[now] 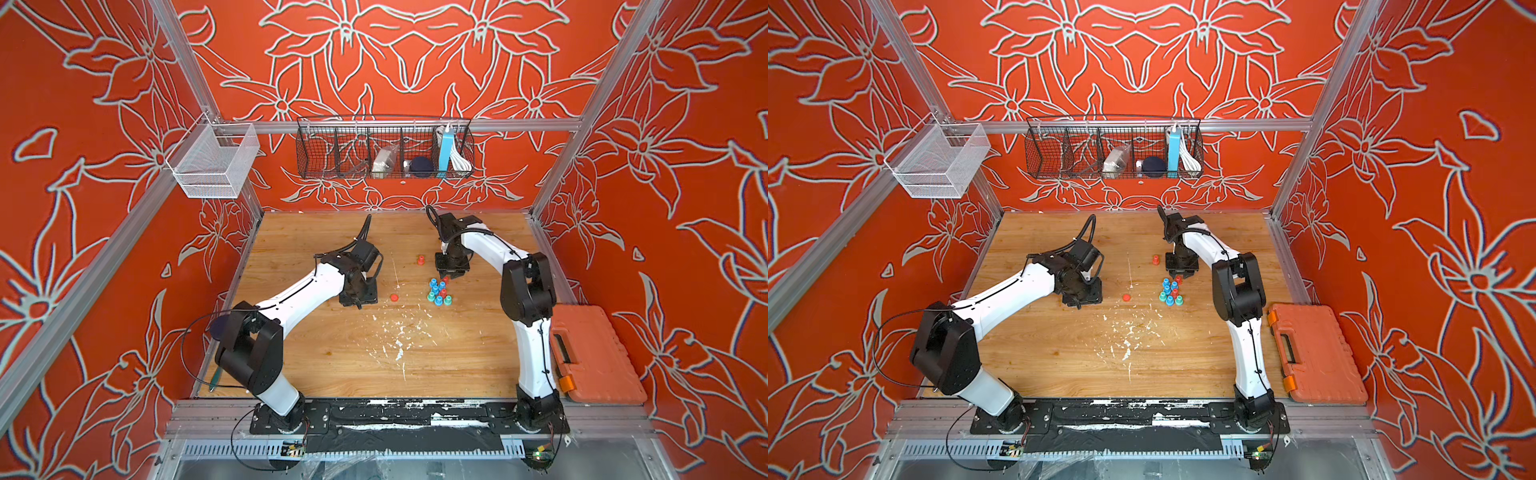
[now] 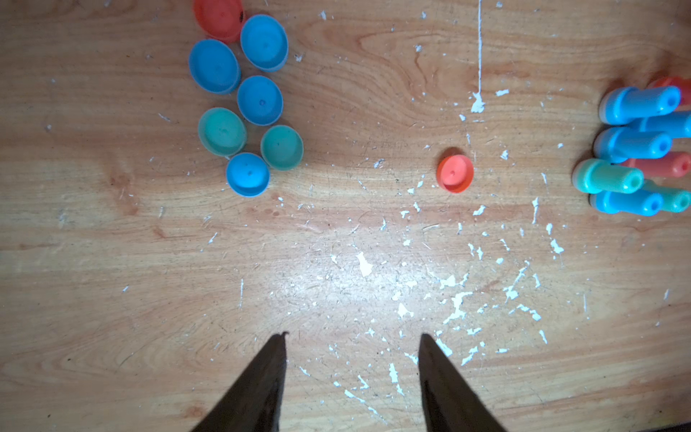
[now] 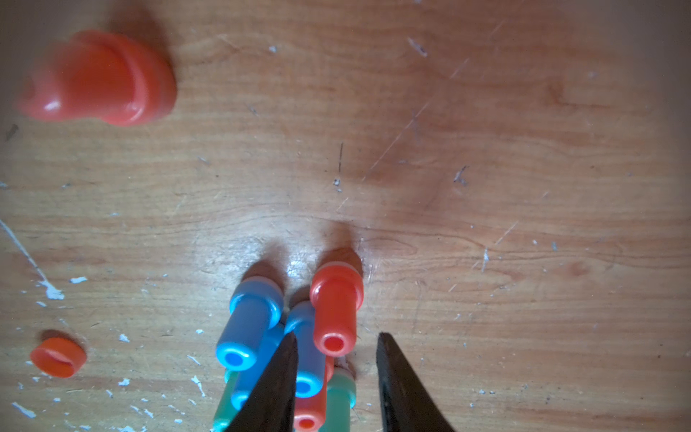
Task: Close the stamp cap
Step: Pick up the stamp from the center of the board.
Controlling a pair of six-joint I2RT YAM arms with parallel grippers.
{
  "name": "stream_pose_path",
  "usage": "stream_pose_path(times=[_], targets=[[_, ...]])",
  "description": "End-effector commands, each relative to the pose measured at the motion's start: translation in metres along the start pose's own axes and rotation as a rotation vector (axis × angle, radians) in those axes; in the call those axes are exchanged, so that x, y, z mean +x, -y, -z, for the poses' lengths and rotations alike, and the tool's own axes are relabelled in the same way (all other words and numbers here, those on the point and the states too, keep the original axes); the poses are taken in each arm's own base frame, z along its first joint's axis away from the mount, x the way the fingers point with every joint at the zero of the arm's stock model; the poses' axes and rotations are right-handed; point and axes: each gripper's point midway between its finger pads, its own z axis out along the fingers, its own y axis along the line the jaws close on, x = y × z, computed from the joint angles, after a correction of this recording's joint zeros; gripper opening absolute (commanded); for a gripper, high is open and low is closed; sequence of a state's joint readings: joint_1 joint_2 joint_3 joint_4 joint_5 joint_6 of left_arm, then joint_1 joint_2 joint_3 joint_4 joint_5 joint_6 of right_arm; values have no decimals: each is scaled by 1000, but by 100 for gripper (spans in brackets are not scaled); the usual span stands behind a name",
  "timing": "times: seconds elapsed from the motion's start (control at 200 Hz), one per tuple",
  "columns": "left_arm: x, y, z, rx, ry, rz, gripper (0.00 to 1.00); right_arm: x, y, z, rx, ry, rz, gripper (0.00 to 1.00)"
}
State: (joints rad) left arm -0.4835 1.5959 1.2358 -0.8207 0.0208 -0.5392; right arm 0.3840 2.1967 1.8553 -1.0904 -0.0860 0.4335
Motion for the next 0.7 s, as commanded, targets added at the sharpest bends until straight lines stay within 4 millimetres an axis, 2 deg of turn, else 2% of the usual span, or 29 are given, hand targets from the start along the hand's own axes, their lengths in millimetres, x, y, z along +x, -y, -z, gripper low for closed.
stream_pose_path(times=[0.0,0.42,0.696], targets=[[-1,-2,7,8,14,10,57,3,6,-12,35,-24,-11,36],[0,-2,4,7,7,12,57,4,7,-23,42,-42,-6,32],[0,-3,2,6,3,10,57,2,9,-18,54,-30,4,22]])
